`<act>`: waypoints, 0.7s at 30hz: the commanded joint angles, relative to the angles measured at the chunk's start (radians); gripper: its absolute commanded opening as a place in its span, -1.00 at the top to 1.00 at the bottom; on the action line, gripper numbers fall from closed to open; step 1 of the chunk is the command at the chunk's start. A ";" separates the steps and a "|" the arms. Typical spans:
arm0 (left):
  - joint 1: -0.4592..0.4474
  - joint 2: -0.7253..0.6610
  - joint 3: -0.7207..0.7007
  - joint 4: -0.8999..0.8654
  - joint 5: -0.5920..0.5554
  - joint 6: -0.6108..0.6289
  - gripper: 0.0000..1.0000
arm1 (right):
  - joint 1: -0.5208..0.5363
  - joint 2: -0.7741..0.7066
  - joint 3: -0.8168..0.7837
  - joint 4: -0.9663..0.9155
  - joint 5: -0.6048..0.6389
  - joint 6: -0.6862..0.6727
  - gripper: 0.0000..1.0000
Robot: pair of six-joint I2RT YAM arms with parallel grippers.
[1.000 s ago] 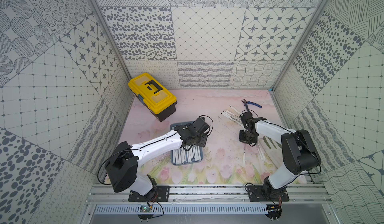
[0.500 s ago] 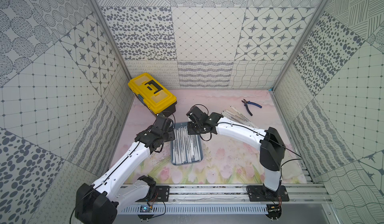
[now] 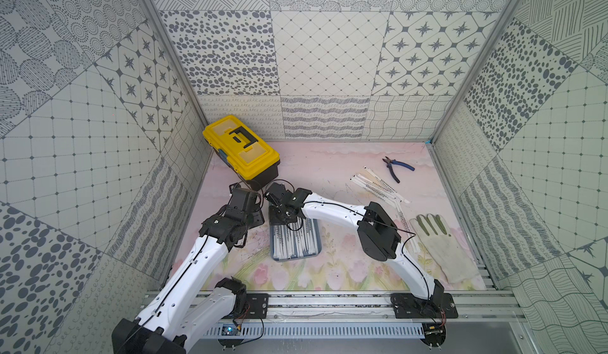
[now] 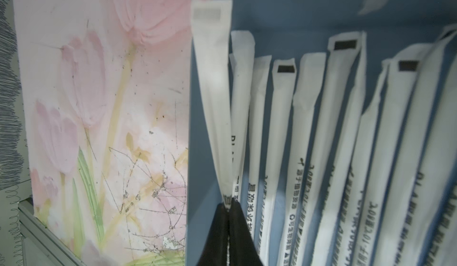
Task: Put the straws into the storage box
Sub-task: Place the straw in the storage box.
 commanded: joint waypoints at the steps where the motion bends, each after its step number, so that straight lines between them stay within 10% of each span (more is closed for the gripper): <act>1: 0.010 0.002 -0.005 -0.005 0.024 -0.004 -0.22 | 0.008 0.025 0.040 -0.024 0.021 0.015 0.86; 13: 0.010 0.006 0.018 -0.001 0.063 0.000 -0.20 | -0.002 -0.073 0.013 -0.037 0.019 0.012 0.54; 17: -0.007 0.017 0.052 0.022 0.126 0.013 -0.18 | -0.046 -0.274 -0.216 0.028 0.030 0.013 0.50; 21: -0.210 0.094 0.086 0.114 0.145 0.053 -0.18 | -0.211 -0.567 -0.611 0.068 0.086 -0.013 0.44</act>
